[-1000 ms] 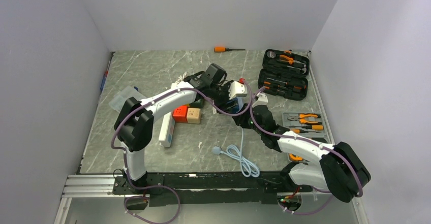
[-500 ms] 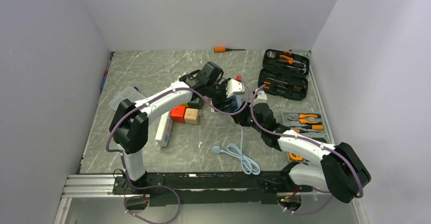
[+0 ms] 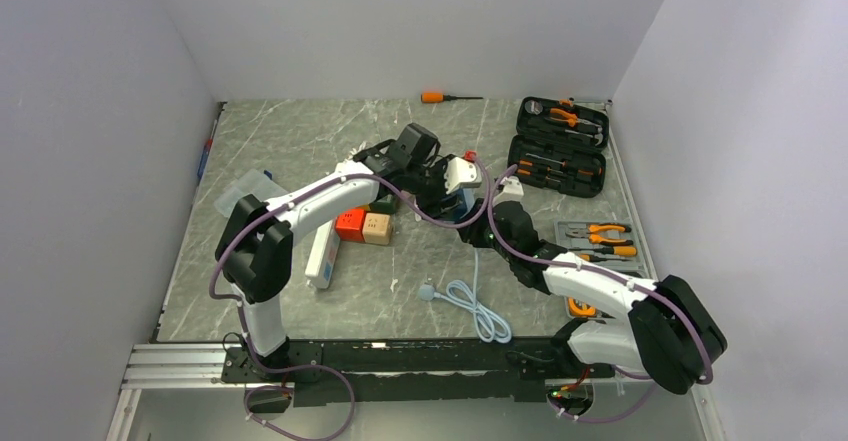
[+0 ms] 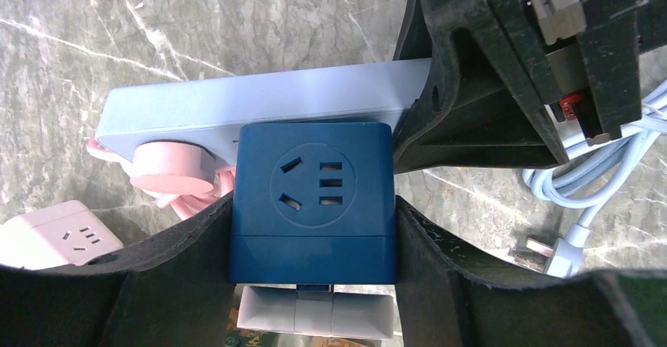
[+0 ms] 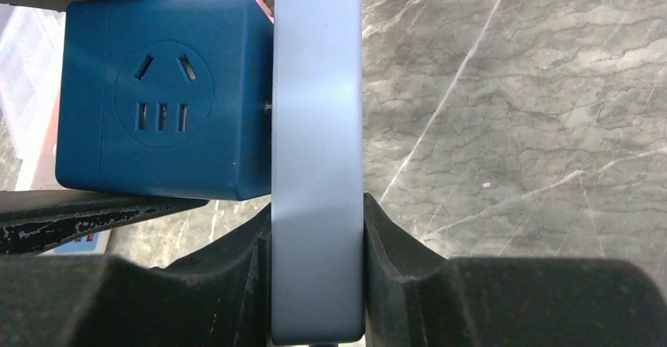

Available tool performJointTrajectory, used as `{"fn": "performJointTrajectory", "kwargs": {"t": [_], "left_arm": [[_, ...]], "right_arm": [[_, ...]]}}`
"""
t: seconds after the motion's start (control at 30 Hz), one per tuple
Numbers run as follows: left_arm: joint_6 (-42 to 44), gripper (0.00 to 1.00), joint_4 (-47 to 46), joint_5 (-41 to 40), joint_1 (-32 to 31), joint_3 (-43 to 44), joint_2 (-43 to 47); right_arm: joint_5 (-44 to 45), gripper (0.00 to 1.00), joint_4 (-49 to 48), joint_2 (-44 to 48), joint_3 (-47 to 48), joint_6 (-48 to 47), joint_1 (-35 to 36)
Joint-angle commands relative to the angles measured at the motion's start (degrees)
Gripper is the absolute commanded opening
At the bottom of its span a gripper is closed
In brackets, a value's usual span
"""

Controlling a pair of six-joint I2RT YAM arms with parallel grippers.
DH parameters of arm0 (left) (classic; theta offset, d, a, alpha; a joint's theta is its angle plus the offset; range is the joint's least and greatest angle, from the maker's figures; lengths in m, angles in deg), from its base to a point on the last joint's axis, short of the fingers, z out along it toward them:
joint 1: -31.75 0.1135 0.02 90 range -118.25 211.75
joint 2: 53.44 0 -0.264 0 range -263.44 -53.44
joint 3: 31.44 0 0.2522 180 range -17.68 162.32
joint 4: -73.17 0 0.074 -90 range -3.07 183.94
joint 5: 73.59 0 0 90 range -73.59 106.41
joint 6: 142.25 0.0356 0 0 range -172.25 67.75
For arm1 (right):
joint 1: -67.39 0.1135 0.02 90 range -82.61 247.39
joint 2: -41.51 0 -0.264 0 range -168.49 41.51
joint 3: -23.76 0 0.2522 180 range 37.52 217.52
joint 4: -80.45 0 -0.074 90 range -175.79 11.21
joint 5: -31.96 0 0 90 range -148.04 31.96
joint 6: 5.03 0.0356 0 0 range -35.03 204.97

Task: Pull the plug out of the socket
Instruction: Remove the plug from the socket, then place the plug at the center of the board.

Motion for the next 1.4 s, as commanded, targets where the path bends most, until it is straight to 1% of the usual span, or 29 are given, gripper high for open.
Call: {"fn": "performJointTrajectory", "kwargs": {"t": [0.0, 0.17, 0.27, 0.47, 0.53, 0.63, 0.7, 0.77, 0.9, 1.0, 1.03, 1.07, 1.17, 1.2, 1.37], "left_arm": [[2.35, 0.0, 8.7, -7.86, 4.69, -1.37, 5.34], [2.46, 0.0, 8.69, -8.5, 5.23, -2.67, 5.92], [3.97, 0.0, 7.9, -8.47, 6.33, -3.96, 6.49], [8.2, 0.0, 11.06, -8.45, 8.81, -1.85, 5.28], [8.75, 0.0, 10.76, -8.67, 9.07, -1.64, 5.81], [8.25, 0.0, 10.37, -8.55, 9.22, -1.79, 6.93], [6.47, 0.0, 10.28, -8.66, 9.23, -1.92, 7.58], [2.09, 0.0, 9.66, -8.1, 9.18, -2.25, 8.76], [-11.06, 0.0, 7.83, -8.11, 7.02, -5.33, 12.91], [-21.38, 0.0, 6.85, -10.5, 4.9, -8.36, 14.98], [-25.13, 0.0, 6.77, -12.4, 4.42, -9.15, 15.55], [-29.4, 0.0, 5.68, -14.55, 4.24, -10.47, 16.52], [-38.53, 0.0, -0.42, -15.91, 4.17, -16.48, 19.68], [-41.47, 0.0, -1.26, -15.97, 4.2, -17.81, 19.8], [-56.81, 0.05, 1.77, -13.76, 4.69, -21.08, 16.92]], "right_arm": [[17.51, 0.0, 2.57, -2.09, -0.58, 0.62, -3.17], [18.36, 0.0, 2.62, -2.13, -0.65, -0.67, -3.5], [17.19, 0.0, 2.41, -1.44, -0.98, -1.87, -4.29], [16.3, 0.0, 3.14, -0.23, -0.96, -3.72, -5.36], [16.64, 0.0, 3.79, -0.37, -0.8, -4.1, -5.59], [17.36, 0.0, 4.89, -0.86, -0.57, -3.66, -5.92], [17.55, 0.0, 5.26, -0.93, -0.53, -3.11, -6.18], [17.38, 0.0, 4.9, -0.85, -0.71, -2.53, -6.2], [16.27, 0.0, 4.42, -2.36, 1.19, -2.56, -6.24], [15.59, 0.0, 4.36, -3.76, 3.62, -2.59, -6.19], [15.57, 0.0, 4.21, -4.02, 4.21, -2.51, -6.2], [15.46, 0.0, 4.18, -4.25, 4.68, -2.42, -6.28], [15.24, 0.0, 4.28, -4.26, 5.82, -2.5, -6.2], [15.2, 0.0, 4.44, -4.18, 6.05, -2.54, -6.17], [15.05, 0.0, 5.24, -3.8, 6.54, -2.59, -6.15]]}}
